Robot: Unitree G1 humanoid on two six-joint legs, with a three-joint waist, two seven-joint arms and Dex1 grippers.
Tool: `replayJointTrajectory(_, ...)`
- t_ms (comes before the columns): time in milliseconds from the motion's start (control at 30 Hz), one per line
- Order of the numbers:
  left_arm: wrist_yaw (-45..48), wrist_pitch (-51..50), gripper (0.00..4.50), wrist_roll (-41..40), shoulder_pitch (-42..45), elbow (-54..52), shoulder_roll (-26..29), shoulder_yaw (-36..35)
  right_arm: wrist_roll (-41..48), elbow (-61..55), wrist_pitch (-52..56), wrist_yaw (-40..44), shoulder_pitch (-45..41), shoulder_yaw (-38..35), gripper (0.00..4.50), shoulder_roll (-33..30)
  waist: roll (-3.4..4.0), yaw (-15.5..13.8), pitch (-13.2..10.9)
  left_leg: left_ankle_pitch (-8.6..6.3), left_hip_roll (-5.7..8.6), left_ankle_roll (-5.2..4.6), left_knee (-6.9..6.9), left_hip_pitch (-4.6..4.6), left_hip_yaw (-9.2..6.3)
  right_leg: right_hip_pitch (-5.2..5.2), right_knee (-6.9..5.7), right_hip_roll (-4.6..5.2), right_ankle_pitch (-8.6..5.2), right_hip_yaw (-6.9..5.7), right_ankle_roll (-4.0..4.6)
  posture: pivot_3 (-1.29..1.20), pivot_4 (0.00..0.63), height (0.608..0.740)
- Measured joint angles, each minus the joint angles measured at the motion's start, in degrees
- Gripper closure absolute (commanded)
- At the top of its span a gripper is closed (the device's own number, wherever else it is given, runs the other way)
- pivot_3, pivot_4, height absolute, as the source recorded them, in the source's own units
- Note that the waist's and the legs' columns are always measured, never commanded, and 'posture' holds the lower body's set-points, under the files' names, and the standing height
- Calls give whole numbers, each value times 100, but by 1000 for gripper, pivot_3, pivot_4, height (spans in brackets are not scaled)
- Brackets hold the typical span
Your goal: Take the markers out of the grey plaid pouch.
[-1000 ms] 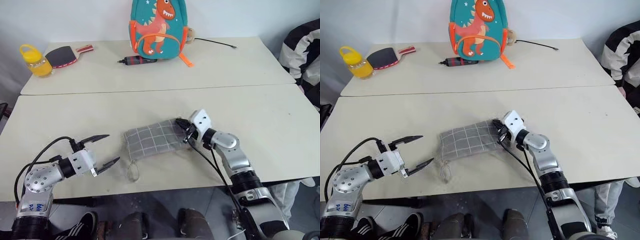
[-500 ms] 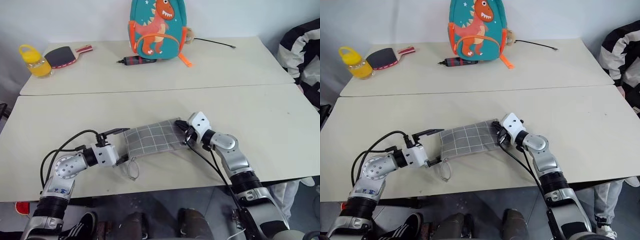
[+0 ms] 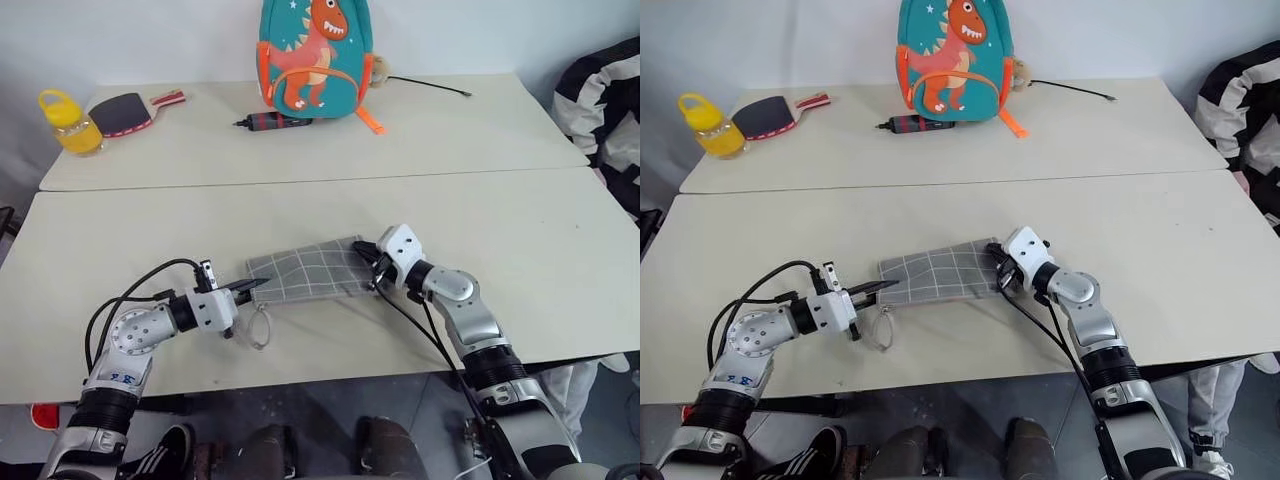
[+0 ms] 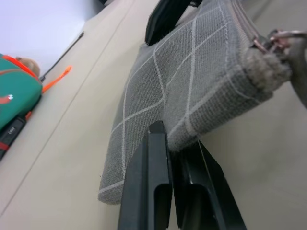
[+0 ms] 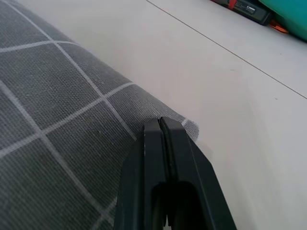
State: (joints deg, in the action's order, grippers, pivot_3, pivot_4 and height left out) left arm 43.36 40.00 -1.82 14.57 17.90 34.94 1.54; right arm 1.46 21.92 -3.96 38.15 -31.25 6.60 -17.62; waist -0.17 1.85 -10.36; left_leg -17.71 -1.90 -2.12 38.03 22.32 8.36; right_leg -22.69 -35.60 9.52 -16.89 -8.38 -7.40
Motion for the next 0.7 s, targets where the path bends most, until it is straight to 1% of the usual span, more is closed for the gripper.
replayJointTrajectory(133,-260,-26,4473,148,-144,-158,3,-81,223,-169,209,135,-95,-57,4500,6,0,19,0,0,-1,0,0,0,0,-1,0,0,0,0,0,0,150,740)
replayJointTrajectory(167,-431,-57,4500,263,-144,-181,-5,-109,400,-259,355,206,-176,-111,4208,21,0,13,0,0,-1,0,0,1,0,-1,0,0,0,0,0,0,150,740)
replayJointTrajectory(200,-589,-81,4500,370,-143,-185,-12,-149,545,-372,467,256,-253,-173,4076,29,0,11,0,1,-1,0,0,0,0,-1,0,0,0,0,0,0,150,740)
replayJointTrajectory(233,-764,-105,4500,497,-141,-192,-18,-191,707,-481,597,318,-324,-255,3829,30,0,8,0,0,-1,0,1,1,-1,-1,0,0,0,0,0,0,150,740)
replayJointTrajectory(267,-973,-142,4500,673,-140,-208,-25,-260,903,-627,766,416,-404,-334,3509,22,0,5,0,0,-1,0,1,1,-1,-1,0,0,0,0,0,0,150,740)
replayJointTrajectory(400,-1610,-385,4500,1170,-127,-388,-81,-351,1205,-1030,1225,652,-441,-395,2166,-35,0,-30,0,-2,2,-4,0,5,-6,-1,0,1,1,-2,-1,0,150,740)
replayJointTrajectory(433,-1751,-434,4500,1267,-128,-444,-127,-359,1344,-1189,1472,763,-415,-389,1757,-89,0,-34,0,-3,4,-6,0,6,-6,-1,1,3,1,-2,-1,0,150,740)
replayJointTrajectory(500,-1961,-563,4500,1420,-131,-555,-252,-349,1711,-1739,2086,1091,-267,-309,1105,-306,0,-40,0,-6,4,-8,-1,8,-10,-1,3,4,1,-5,-2,0,150,740)
replayJointTrajectory(600,-2154,-836,4500,1539,-122,-670,-504,-261,2281,-2761,3112,1558,166,-17,1105,-653,-3,-40,1,-11,2,-7,-1,8,-15,0,4,3,1,-13,-1,0,150,740)
replayJointTrajectory(700,-2259,-1105,4500,1693,-103,-883,-710,-79,2767,-3463,4188,1462,528,213,1105,-654,-3,-39,2,-11,2,-7,2,7,-12,3,7,4,1,-14,-2,0,150,740)
